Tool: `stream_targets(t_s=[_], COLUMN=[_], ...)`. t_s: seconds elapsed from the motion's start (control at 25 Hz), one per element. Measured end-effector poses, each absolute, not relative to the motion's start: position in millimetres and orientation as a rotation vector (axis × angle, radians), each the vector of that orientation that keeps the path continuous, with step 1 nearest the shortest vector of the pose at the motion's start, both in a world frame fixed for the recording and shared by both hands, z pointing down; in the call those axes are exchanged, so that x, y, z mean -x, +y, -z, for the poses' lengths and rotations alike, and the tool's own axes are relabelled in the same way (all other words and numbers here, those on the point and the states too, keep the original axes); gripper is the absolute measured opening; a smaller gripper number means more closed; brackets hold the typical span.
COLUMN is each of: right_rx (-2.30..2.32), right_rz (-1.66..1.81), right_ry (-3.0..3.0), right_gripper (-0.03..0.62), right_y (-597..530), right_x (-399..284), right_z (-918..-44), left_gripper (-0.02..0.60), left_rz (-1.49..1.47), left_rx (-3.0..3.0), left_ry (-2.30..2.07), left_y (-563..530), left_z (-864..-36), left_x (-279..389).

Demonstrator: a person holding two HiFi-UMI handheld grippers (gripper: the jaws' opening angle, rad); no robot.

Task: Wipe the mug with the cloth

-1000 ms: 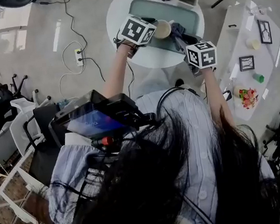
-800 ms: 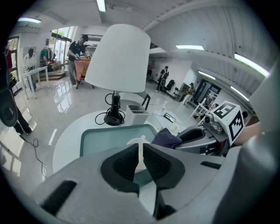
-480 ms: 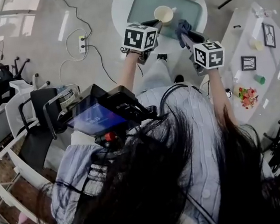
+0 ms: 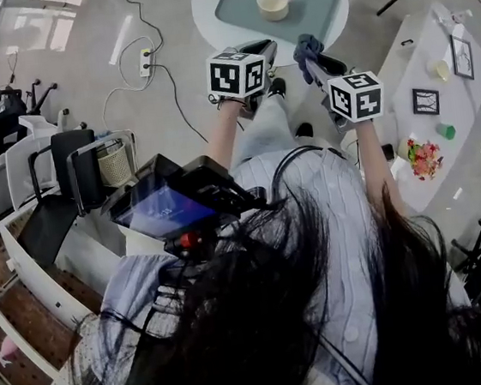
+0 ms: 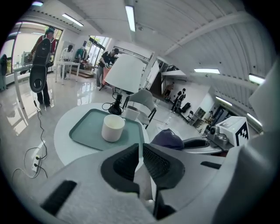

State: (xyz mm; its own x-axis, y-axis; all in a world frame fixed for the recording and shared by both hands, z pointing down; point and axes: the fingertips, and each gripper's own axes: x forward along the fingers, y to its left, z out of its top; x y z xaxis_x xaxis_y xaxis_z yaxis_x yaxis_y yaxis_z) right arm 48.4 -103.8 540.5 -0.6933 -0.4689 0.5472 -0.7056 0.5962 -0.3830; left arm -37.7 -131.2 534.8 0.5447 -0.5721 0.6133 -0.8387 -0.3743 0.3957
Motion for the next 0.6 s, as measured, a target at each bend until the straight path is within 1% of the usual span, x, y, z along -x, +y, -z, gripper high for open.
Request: stream_targets(t_s=[0.32, 0.6], right_rx=[-0.926, -0.916], right_rz=[-0.848, -0.903], right_ry=[-2.485, -2.485], right_gripper=[0.095, 0.095], right_y=[-47, -21], right_x=[-64, -66], right_z=[-532, -539], left_gripper=[0.043, 0.043], left_rz=[-0.497, -0.501], left_rx=[-2.072, -2.042], left_ry=[-1.207, -1.213], left_y=[-59, -20], left_z=[-532, -532], left_x=[25, 22])
